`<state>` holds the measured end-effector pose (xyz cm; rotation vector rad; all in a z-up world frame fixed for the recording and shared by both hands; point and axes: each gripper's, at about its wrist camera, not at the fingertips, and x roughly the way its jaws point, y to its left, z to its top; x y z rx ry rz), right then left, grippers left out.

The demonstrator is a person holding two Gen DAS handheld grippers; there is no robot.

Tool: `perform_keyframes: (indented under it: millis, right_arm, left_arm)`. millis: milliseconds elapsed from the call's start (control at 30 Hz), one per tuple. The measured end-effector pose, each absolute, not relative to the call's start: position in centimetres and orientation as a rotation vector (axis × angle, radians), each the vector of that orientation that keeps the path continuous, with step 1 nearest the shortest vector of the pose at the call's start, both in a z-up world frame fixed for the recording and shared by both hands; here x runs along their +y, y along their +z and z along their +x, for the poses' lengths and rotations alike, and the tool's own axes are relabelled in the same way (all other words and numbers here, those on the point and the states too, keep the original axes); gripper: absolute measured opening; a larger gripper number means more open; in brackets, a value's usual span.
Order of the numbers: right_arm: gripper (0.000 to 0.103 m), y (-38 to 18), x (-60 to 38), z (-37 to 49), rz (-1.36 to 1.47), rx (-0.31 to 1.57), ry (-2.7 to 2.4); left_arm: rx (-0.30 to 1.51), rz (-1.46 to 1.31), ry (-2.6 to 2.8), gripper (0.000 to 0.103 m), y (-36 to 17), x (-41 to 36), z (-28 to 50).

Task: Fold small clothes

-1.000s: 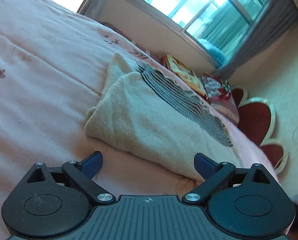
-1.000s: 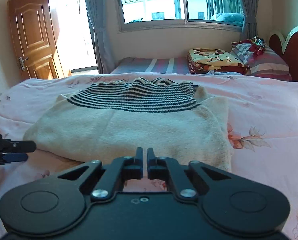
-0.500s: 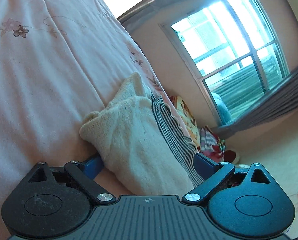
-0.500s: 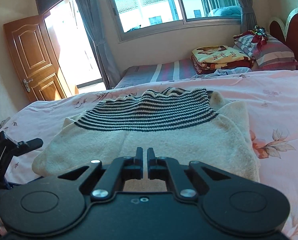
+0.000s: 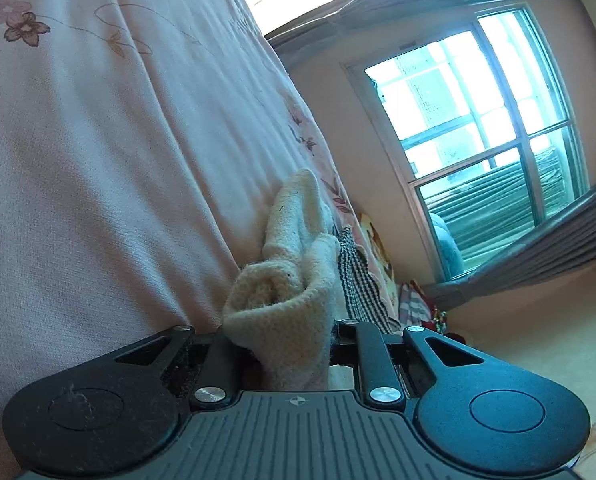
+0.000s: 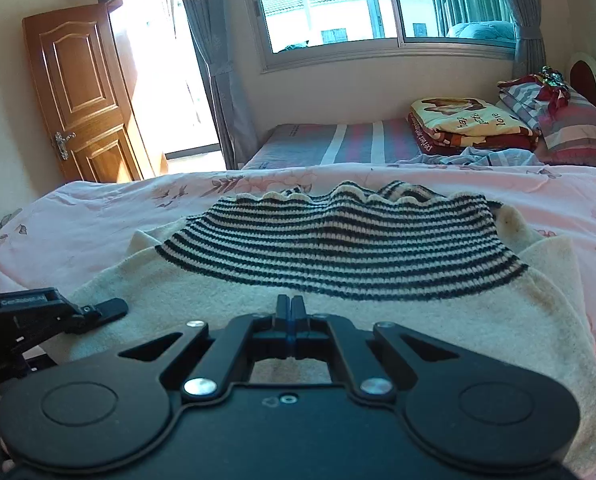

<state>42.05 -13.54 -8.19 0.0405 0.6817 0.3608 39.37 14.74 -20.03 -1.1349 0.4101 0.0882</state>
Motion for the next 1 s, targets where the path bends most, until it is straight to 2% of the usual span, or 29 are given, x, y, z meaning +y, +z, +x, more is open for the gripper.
perform_keyframes:
  millis: [233, 400, 500, 600, 700, 733, 800, 867, 933, 967, 1000]
  right_arm:
    - [0.000, -9.8, -14.4, 42.3, 0.071, 0.695, 0.382]
    - [0.000, -10.1, -16.1, 42.7, 0.187, 0.716, 0.411]
    - [0.000, -10.2, -17.6, 43.5, 0.298, 0.749, 0.434]
    - [0.000, -9.6, -20.8, 43.9, 0.456, 0.747, 0.413]
    - [0.016, -9.5, -27.8, 43.9, 0.724, 0.723, 0.337]
    - [0.025, -9.7, -30.3, 44.0, 0.786, 0.735, 0.310]
    - [0.030, -10.0, -34.1, 43.7, 0.883, 0.744, 0.308]
    - [0.053, -10.0, -37.1, 43.0, 0.947, 0.739, 0.331]
    - [0.061, -9.9, -38.5, 42.4, 0.983, 0.730, 0.354]
    - [0.062, -9.8, -38.9, 42.1, 0.994, 0.725, 0.365]
    - [0.062, -9.8, -39.1, 42.0, 1.007, 0.723, 0.378]
  left_arm:
    - [0.386, -1.177, 0.044, 0.017, -20.3, 15.3, 39.4]
    - [0.365, -0.973, -0.136, 0.017, -13.5, 12.7, 40.2]
    - [0.401, -0.832, -0.239, 0.017, -9.1, 8.7, 42.5]
    - [0.477, -0.723, -0.301, 0.017, -6.9, 3.6, 44.9]
    - [0.586, -0.630, -0.325, 0.017, -7.5, -1.4, 46.5]
    - [0.637, -0.610, -0.329, 0.017, -8.3, -2.9, 47.3]
    - [0.746, -0.564, -0.350, 0.018, -10.7, -5.9, 48.3]
    - [0.752, -0.468, -0.355, 0.018, -11.8, -8.2, 48.0]
    - [0.722, -0.412, -0.350, 0.033, -11.2, -9.2, 47.3]
    - [0.711, -0.442, -0.386, 0.060, -10.8, -9.2, 47.0]
    - [0.706, -0.470, -0.427, 0.077, -10.1, -9.2, 46.7]
